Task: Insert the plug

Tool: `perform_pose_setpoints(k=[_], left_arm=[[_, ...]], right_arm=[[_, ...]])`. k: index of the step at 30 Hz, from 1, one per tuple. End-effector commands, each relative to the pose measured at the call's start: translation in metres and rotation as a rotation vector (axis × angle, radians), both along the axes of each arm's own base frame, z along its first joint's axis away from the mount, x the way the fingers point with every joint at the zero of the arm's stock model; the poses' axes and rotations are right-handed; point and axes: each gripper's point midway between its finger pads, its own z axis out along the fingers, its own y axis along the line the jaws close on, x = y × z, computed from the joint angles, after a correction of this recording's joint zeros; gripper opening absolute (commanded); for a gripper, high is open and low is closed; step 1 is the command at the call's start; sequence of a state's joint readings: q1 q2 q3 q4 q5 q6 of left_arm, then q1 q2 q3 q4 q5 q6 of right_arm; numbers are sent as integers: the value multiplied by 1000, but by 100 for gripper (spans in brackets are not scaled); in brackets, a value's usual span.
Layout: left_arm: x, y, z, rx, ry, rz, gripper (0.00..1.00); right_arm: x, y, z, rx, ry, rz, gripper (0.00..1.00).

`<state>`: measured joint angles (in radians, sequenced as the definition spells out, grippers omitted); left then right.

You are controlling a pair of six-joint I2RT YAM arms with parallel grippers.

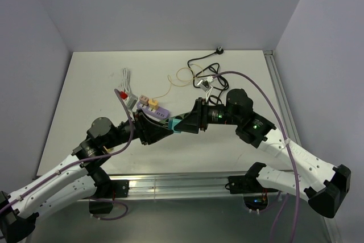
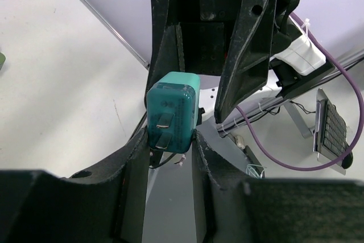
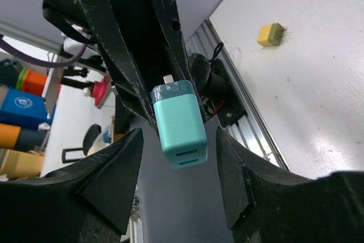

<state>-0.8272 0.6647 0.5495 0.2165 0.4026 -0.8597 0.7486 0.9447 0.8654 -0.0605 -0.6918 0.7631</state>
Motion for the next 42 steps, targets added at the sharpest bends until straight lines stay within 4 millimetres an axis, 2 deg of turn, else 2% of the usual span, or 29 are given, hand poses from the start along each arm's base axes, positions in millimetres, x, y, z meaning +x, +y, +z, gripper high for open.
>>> perform_pose_setpoints(k=[1,12,15,16,18,19,20,21,23,24,25,26,27,29,30,34,36,37,39,40,42], left_arm=[[1,0,14,-54,-19,11,0],[5,3,24,-106,-17,40,0],[5,2,26,-114,-15,34,0],[5,2,25,-111,-11,37,0],[10,4,25,-106,-7,68,0],[11,7,22,-93,2,85,1],[13,9,20,-82,7,104,9],[20,13,19,-75,5,154,36],[25,23,9,-35,31,215,56],[33,29,7,-23,32,276,78],[37,35,3,-3,44,315,85],[40,42,-10,43,76,354,91],[42,48,-15,72,96,392,99],[54,64,-21,106,114,500,100],[56,71,-30,149,133,534,100],[64,89,-32,182,136,634,99],[64,90,-27,179,117,634,100],[64,90,-27,180,113,634,100],[64,90,-24,181,102,631,100],[65,89,-24,183,99,629,99],[66,87,-25,187,101,629,100]], right_arm=[[1,4,28,113,-24,-18,60],[4,17,31,151,-7,-41,52],[8,18,34,154,-7,-70,40],[9,18,35,156,-7,-73,23],[13,20,35,145,5,-102,0],[18,19,29,117,26,-138,0],[21,18,26,99,37,-159,0],[24,17,26,86,44,-186,0],[33,11,10,15,91,-259,0],[43,7,10,0,98,-324,0],[47,3,7,-22,109,-362,0],[51,-3,-8,-89,148,-406,0],[62,-9,-5,-99,157,-486,0],[71,-18,-25,-195,206,-570,0],[81,-24,-25,-211,225,-640,0],[107,-44,-63,-419,336,-857,0],[109,-55,-75,-479,425,-931,0],[112,-57,-88,-518,476,-942,0],[118,-60,-100,-519,566,-961,0],[124,-67,-112,-534,625,-984,0],[132,-76,-123,-544,699,-1043,0]])
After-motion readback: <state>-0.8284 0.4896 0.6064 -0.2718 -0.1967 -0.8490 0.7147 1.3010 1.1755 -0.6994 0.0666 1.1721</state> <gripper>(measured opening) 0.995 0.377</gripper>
